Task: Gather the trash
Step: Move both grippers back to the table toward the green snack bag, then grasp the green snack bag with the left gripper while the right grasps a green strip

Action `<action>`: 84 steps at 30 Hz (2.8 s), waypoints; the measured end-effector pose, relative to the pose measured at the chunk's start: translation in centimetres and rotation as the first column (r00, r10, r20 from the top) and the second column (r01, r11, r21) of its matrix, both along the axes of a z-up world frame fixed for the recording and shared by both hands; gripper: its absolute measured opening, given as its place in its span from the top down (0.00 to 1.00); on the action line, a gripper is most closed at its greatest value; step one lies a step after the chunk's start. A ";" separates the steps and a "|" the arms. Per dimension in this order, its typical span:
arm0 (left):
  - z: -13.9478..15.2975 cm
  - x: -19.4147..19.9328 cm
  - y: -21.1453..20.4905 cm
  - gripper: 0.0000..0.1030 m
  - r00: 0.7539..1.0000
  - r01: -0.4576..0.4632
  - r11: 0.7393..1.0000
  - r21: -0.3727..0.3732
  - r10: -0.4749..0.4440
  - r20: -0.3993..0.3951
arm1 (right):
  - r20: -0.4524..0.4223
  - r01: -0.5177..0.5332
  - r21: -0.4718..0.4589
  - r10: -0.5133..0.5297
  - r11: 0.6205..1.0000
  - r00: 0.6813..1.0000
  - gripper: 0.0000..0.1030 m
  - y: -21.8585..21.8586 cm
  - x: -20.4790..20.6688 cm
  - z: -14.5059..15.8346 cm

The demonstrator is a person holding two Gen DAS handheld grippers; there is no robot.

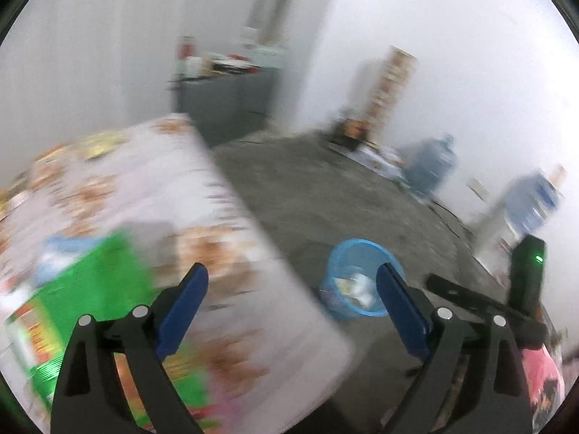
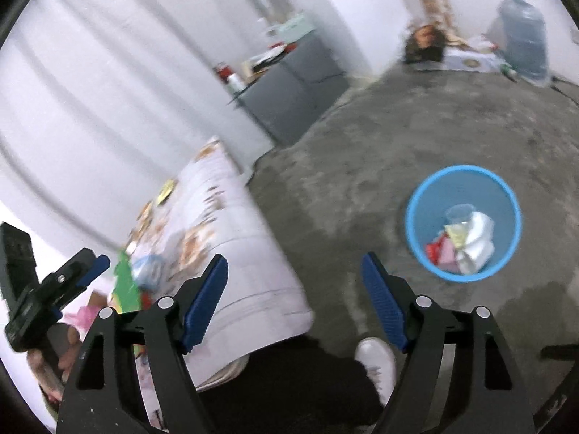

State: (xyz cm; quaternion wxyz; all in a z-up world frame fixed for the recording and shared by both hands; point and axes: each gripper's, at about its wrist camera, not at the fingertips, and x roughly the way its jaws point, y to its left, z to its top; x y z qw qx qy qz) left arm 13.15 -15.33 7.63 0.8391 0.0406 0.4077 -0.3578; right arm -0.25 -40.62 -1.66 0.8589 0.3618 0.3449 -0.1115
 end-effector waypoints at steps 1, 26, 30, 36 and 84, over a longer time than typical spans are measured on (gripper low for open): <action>0.4 0.3 2.1 0.11 0.999 -0.044 0.999 -0.011 0.044 0.010 | 0.001 -0.025 0.006 0.025 1.000 1.000 0.29 0.6 0.6 0.0; 0.4 6.7 28.6 0.11 0.860 -0.509 0.848 -0.150 0.509 -0.043 | -0.086 -0.392 0.035 0.394 0.919 0.915 0.29 13.1 13.3 3.3; -1.3 8.0 29.8 0.11 0.848 -0.530 0.834 -0.153 0.521 -0.095 | -0.086 -0.411 0.017 0.411 0.912 0.908 0.29 14.3 15.2 4.3; -3.4 8.5 30.9 0.11 0.851 -0.524 0.835 -0.168 0.504 -0.150 | -0.072 -0.425 0.068 0.429 0.903 0.900 0.35 15.2 18.6 4.1; -11.1 4.7 26.6 0.66 0.908 -0.359 0.929 -0.088 0.326 -0.265 | 0.076 -0.560 0.382 0.578 0.736 0.812 0.94 18.6 18.1 -2.4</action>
